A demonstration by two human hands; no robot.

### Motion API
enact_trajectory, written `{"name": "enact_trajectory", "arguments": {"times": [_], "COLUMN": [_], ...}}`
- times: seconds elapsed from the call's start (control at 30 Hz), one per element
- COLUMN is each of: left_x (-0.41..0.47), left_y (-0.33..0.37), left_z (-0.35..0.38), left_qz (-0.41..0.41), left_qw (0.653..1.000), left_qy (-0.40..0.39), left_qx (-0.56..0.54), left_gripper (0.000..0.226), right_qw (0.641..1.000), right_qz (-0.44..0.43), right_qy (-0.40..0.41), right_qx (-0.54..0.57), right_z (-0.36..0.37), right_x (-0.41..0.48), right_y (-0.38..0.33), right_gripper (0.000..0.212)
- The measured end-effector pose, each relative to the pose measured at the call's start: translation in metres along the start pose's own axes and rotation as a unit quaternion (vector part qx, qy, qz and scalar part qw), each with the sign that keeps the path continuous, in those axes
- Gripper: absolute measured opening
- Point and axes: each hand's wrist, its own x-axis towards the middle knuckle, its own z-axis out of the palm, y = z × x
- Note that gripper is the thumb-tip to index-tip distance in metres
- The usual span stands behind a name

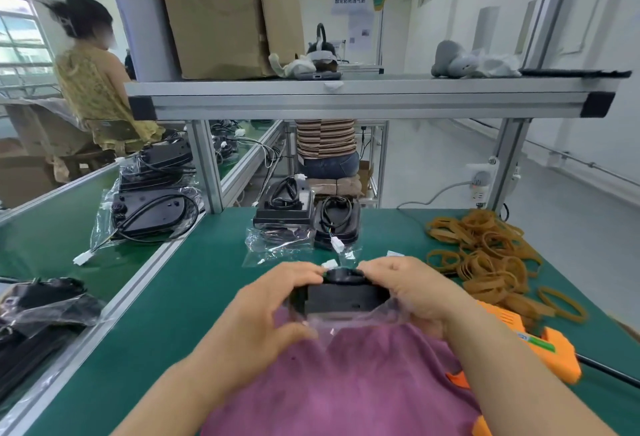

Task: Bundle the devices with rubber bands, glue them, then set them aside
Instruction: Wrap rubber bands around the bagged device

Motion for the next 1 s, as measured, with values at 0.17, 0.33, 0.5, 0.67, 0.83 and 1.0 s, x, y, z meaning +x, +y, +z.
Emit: {"name": "enact_trajectory", "arguments": {"times": [0.17,0.33,0.5,0.67,0.83,1.0], "left_x": [-0.019,-0.037,-0.055,-0.062,-0.058,-0.053], "left_y": [-0.03,-0.045,-0.055,-0.053,-0.046,-0.043], "left_z": [0.021,0.036,0.043,0.046,0.05,0.06], "left_qz": [0.105,0.098,0.086,0.059,-0.073,-0.235], "left_qw": [0.98,0.979,0.979,0.984,0.993,0.931], "left_qy": [0.02,0.018,-0.002,-0.003,0.095,0.228], "left_qx": [0.165,0.179,0.183,0.17,0.004,-0.162], "left_gripper": [0.072,0.064,0.055,0.049,0.058,0.054], "right_qw": [1.0,0.999,0.998,0.999,0.994,0.991], "right_qz": [0.007,0.026,0.039,0.04,0.029,0.022], "right_qy": [-0.004,-0.011,-0.02,-0.013,0.032,0.092], "right_qx": [0.017,-0.024,-0.035,-0.034,-0.1,-0.09], "right_z": [0.001,0.001,0.002,0.003,0.003,-0.004], "right_x": [0.006,0.003,-0.006,-0.013,-0.012,-0.019], "right_y": [0.027,0.037,0.047,0.056,0.059,0.058], "right_gripper": [0.013,0.019,0.028,0.03,0.031,0.039]}}
